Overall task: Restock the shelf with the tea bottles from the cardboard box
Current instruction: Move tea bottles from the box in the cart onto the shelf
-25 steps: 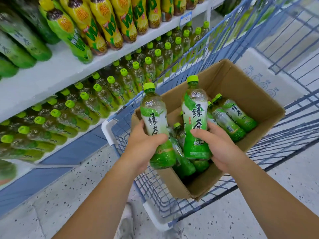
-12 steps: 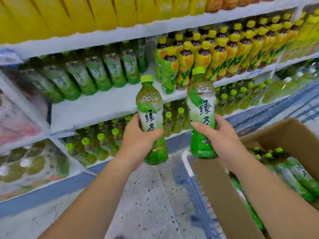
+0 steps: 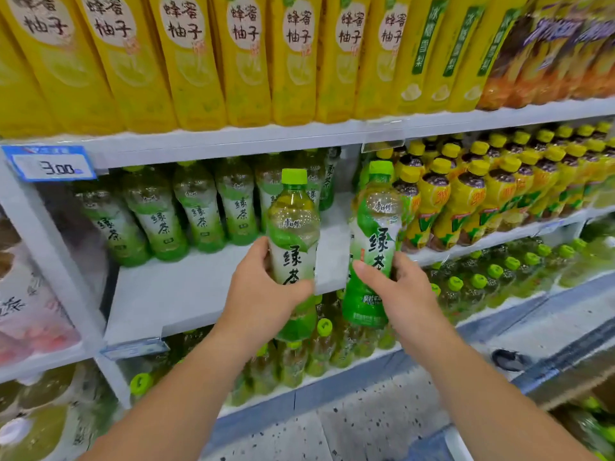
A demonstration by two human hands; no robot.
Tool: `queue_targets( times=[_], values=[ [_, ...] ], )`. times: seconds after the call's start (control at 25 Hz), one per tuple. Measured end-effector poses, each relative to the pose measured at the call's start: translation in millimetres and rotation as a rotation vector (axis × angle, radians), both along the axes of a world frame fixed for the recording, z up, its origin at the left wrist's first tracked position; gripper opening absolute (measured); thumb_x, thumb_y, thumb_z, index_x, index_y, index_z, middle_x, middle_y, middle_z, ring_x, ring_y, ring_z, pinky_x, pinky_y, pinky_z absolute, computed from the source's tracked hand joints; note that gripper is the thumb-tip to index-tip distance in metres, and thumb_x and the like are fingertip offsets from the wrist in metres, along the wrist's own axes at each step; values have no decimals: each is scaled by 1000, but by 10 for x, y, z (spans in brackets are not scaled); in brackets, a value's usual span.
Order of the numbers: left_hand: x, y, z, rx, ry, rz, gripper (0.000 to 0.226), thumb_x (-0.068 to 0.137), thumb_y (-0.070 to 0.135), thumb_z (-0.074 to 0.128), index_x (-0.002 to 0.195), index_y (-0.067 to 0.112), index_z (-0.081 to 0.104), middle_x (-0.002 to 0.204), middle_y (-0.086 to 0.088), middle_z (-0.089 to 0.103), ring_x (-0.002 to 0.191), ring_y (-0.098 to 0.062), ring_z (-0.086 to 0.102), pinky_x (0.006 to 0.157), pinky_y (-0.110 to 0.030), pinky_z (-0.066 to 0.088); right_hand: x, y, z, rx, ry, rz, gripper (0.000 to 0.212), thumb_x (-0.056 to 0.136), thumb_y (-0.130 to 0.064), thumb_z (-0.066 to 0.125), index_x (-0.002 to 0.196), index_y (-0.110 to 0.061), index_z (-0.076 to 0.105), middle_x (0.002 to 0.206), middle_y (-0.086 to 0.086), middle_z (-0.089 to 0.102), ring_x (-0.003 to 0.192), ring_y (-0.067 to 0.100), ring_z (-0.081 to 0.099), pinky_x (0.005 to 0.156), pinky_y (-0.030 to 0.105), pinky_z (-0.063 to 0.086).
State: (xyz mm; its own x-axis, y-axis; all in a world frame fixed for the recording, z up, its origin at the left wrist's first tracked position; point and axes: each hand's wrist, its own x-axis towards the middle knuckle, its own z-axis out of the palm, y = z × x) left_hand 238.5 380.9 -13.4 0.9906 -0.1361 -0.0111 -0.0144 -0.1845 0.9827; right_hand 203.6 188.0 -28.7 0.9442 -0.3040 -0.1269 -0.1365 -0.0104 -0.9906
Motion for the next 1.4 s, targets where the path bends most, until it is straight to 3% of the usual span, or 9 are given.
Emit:
queue_targets(
  times=[0.28,0.48,0.56,0.64,0.72,0.96,1.08,1.2,1.4],
  values=[
    [590,-257,-498,10,-212,12,55,74,2,81,114,35,60,95,14,73,79,1,71,61,-18,57,769,-149,-560,-105,-191,-36,34,83,-29,78,114,-28,66,101,-10,75,92,9,72,85,41,59],
    [853,-195,-834,-2,-351,100,62,75,2,80,119,38,56,101,18,71,81,10,67,65,-14,53,1239,-167,-879,-112,-360,-78,51,84,-23,77,131,-25,55,106,-17,68,95,1,65,78,26,56],
    [891,-198,-962,-40,-399,139,57,76,4,80,115,37,57,101,20,70,81,13,65,69,-15,53,1333,-146,-1018,-122,-401,-91,61,85,-25,76,140,-24,47,114,-17,64,108,9,63,94,36,53],
    [940,-207,-1061,-53,-446,159,50,78,5,79,112,36,57,100,17,70,81,13,64,64,-9,49,1402,-148,-1096,-179,-429,-96,68,87,-28,73,146,-24,38,122,-18,55,118,9,53,103,33,42],
    [946,-200,-1123,-58,-464,153,43,81,7,78,102,38,57,96,17,70,79,12,65,58,-7,48,1407,-142,-1132,-221,-430,-111,66,89,-31,71,145,-23,38,121,-16,52,114,6,50,96,27,39],
    [895,-53,-1273,-4,-439,78,43,80,28,82,106,45,52,103,27,63,95,7,59,85,-19,47,1355,-101,-1302,-501,-405,-260,54,89,-34,70,137,-21,48,119,-10,48,116,11,49,98,27,38],
    [906,-34,-1299,-11,-428,79,43,78,29,83,107,44,55,107,26,64,98,8,57,94,-27,47,1448,-83,-1237,-448,-358,-266,44,88,-27,73,127,-19,54,114,-8,60,109,13,57,93,28,45],
    [913,-47,-1303,-43,-419,70,41,78,25,83,95,48,54,102,27,65,95,8,58,85,-23,48,1604,-54,-1138,-401,-298,-270,46,87,-25,74,126,-17,52,121,-1,64,103,15,57,94,36,51],
    [964,-51,-1343,-75,-430,52,44,77,26,84,98,48,52,101,30,63,96,9,57,93,-30,46,1805,-66,-1135,-392,-248,-361,42,87,-28,74,124,-14,61,122,3,66,110,24,61,99,41,50]
  ],
)
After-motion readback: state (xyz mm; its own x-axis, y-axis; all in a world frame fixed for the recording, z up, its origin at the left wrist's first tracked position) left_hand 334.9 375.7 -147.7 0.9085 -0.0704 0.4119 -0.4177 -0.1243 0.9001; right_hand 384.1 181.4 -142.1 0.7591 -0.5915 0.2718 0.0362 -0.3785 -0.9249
